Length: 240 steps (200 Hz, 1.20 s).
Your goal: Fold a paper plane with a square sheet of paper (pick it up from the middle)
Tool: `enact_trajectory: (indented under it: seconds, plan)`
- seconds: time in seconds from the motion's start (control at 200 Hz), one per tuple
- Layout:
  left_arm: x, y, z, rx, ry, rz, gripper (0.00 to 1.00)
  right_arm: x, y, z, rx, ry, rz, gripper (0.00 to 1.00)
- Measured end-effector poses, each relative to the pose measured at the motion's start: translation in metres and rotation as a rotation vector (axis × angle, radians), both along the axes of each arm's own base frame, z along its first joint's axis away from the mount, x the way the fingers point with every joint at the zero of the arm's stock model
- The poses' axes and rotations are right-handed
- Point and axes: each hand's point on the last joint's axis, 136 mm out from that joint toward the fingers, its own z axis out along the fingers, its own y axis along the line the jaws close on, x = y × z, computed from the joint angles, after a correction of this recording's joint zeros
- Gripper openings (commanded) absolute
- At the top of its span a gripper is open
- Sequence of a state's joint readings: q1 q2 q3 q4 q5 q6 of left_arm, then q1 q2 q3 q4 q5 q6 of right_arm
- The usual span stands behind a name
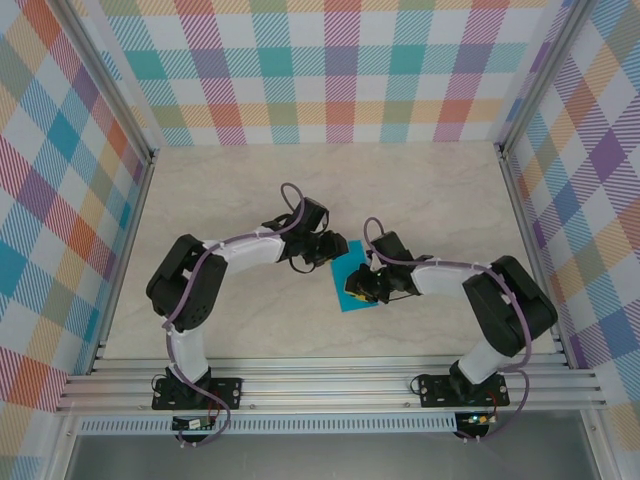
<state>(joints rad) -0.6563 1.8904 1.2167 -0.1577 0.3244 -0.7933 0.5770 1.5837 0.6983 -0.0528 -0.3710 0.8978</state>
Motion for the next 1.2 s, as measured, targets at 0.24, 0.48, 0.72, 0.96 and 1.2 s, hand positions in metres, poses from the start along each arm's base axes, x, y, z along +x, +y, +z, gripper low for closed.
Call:
enact_trajectory:
  seconds: [0.24, 0.48, 0.72, 0.96, 1.2]
  plan:
    - [0.004, -0.003, -0.018, 0.038, 0.024, -0.016, 0.37, 0.013, -0.039, 0.033, -0.046, -0.101, -0.075, 0.36]
    - [0.004, 0.0, -0.032, 0.075, 0.039, -0.016, 0.37, -0.01, -0.063, 0.007, -0.129, -0.014, -0.069, 0.4]
    - [0.004, 0.004, -0.04, 0.108, 0.038, -0.026, 0.37, -0.018, -0.062, -0.003, -0.133, 0.032, -0.051, 0.41]
    - [0.005, 0.004, -0.041, 0.111, 0.03, -0.039, 0.37, -0.022, -0.062, -0.011, -0.132, 0.068, -0.044, 0.41]
    - [0.004, 0.003, -0.041, 0.111, 0.03, -0.043, 0.37, -0.022, -0.061, -0.011, -0.11, 0.083, -0.06, 0.4]
